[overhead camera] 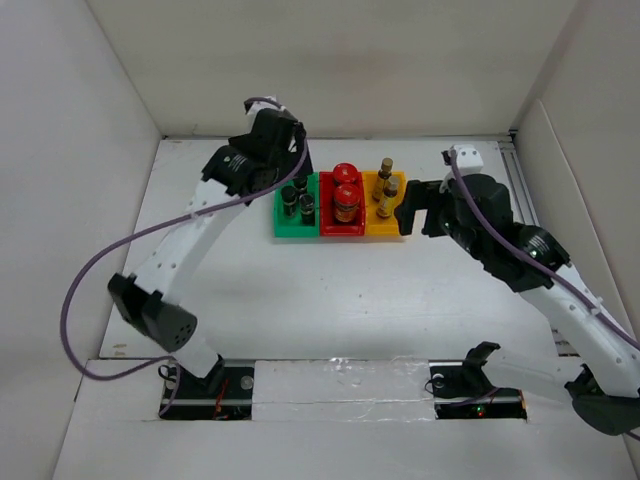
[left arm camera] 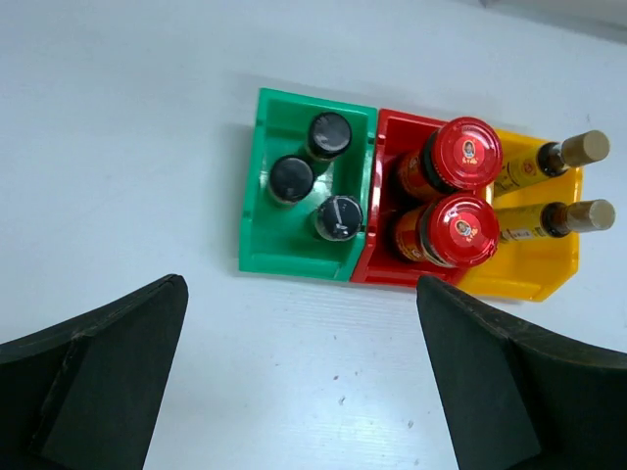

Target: Organize the condiment bottles

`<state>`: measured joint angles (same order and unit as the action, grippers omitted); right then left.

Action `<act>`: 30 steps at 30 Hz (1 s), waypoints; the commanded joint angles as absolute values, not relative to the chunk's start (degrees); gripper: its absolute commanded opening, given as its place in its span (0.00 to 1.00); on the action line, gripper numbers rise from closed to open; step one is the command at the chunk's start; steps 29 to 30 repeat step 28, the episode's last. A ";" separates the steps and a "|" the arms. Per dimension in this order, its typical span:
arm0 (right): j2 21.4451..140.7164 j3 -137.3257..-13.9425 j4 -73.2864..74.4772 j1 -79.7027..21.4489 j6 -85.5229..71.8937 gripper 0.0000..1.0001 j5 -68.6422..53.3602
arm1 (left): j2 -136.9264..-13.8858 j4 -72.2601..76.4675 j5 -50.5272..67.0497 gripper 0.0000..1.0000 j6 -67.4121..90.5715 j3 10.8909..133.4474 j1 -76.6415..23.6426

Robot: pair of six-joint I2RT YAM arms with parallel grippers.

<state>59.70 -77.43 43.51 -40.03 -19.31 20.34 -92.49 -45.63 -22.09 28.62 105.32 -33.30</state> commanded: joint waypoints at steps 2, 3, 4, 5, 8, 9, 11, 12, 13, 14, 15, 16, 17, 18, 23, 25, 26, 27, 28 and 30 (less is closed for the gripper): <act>55.82 -82.09 46.75 -39.64 -21.80 1.00 26.62 | -79.91 -45.19 -31.09 0.99 30.23 98.82 -33.13; 54.33 -82.35 47.98 -39.64 -21.88 1.00 28.11 | -75.72 -44.48 -31.98 0.99 30.32 97.40 -33.13; 53.62 -82.79 48.77 -39.12 -22.15 1.00 28.99 | -73.59 -43.95 -32.69 0.99 30.76 96.08 -33.13; 52.66 -82.97 50.00 -39.11 -22.32 1.00 29.87 | -71.74 -42.90 -33.39 0.99 30.85 93.89 -33.13; 48.96 -83.58 51.68 -39.11 -22.41 1.00 32.60 | -65.05 -42.10 -33.92 0.99 30.50 90.46 -33.13; 47.82 -83.93 52.98 -39.11 -22.41 1.00 33.48 | -61.91 -42.10 -34.27 0.99 30.32 89.48 -33.13; 44.83 -85.51 55.01 -39.11 -22.67 1.00 34.19 | -58.47 -41.66 -35.67 0.99 30.32 85.81 -32.61; 43.69 -85.95 55.54 -39.11 -22.59 1.00 34.80 | -54.88 -41.14 -36.03 0.99 30.15 84.39 -32.61; 42.64 -86.22 55.98 -39.11 -22.50 1.00 35.15 | -53.02 -40.78 -36.56 0.99 30.15 82.63 -32.61; 40.63 -86.66 56.60 -39.11 -22.15 1.00 35.59 | -51.08 -39.39 -36.91 0.99 29.89 79.31 -32.61; 39.65 -86.75 56.95 -39.11 -22.15 1.00 36.55 | -47.32 -38.85 -36.74 0.99 29.62 77.71 -32.61; 38.59 -86.84 57.39 -39.11 -22.06 1.00 37.08 | -45.63 -38.41 -36.74 0.99 29.36 76.30 -32.61; 37.02 -87.01 58.09 -39.11 -22.06 1.00 37.35 | -44.14 -38.58 -36.83 0.99 29.53 74.11 -32.61; 36.39 -87.19 58.36 -39.11 -22.06 1.00 37.96 | -41.42 -38.85 -36.91 0.99 29.53 73.13 -32.61; 33.75 -86.22 59.15 -39.11 -22.50 1.00 38.76 | -35.69 -41.66 -40.43 0.99 31.11 69.17 -32.61; 33.66 -86.22 59.24 -39.11 -23.02 1.00 38.58 | -33.84 -41.92 -40.25 0.99 31.64 69.00 -32.61; 33.75 -86.13 58.89 -39.11 -23.11 1.00 38.50 | -33.49 -41.75 -39.91 0.99 31.73 68.91 -32.61; 33.66 -86.13 58.80 -39.11 -23.03 1.00 38.41 | -32.62 -41.49 -39.64 0.99 31.90 68.91 -32.61; 33.92 -86.31 58.80 -39.11 -23.03 1.00 38.58 | -32.26 -41.40 -39.55 0.99 31.82 68.99 -32.61; 33.92 -86.31 58.80 -39.11 -23.03 1.00 38.58 | -32.26 -41.40 -39.55 0.99 31.82 68.99 -32.61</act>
